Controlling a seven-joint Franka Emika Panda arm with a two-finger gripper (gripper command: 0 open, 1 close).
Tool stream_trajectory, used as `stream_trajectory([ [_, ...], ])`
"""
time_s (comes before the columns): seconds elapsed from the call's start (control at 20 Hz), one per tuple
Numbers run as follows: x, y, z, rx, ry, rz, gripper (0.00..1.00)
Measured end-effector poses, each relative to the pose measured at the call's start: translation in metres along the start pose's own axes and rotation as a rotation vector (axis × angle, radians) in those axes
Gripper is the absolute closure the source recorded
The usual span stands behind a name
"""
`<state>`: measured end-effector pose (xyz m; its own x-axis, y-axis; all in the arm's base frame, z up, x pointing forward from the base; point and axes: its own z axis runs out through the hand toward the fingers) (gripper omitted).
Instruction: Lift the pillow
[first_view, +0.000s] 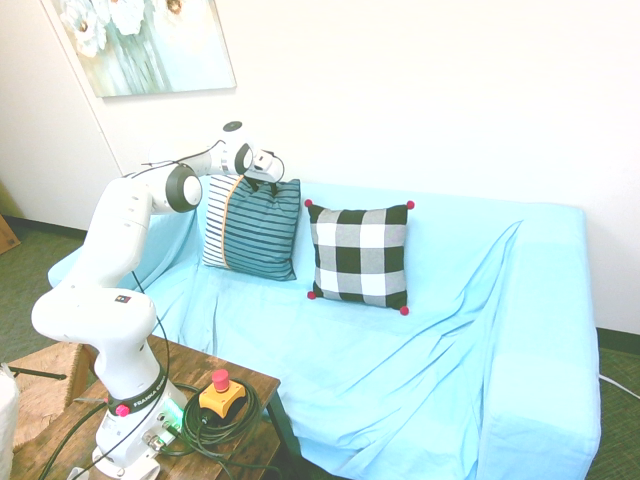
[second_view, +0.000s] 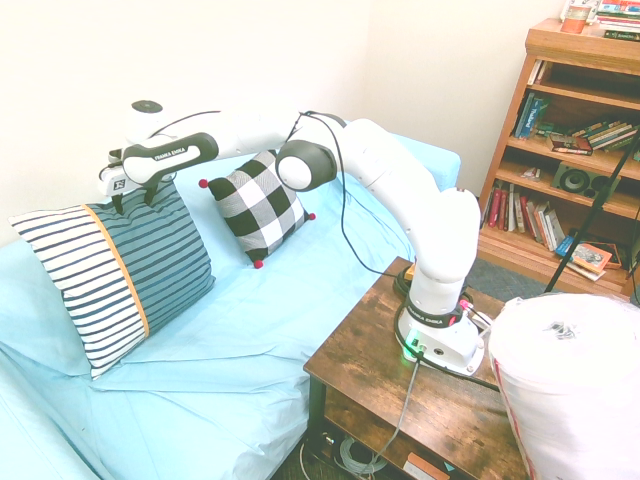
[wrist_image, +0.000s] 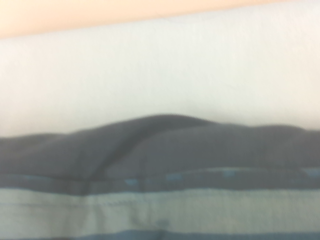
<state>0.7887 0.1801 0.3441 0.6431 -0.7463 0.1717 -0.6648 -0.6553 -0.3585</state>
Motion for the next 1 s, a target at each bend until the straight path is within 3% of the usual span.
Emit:
stream_trajectory([
  [0.25,0.014,0.031,-0.022,-0.181,-0.08,0.019,0.0],
  [0.4,0.019,0.051,-0.065,-0.279,-0.126,0.015,0.0],
  [0.55,0.024,0.075,-0.094,-0.313,-0.145,0.021,0.0],
  [1.0,-0.015,0.151,-0.12,-0.42,-0.214,0.024,0.0],
])
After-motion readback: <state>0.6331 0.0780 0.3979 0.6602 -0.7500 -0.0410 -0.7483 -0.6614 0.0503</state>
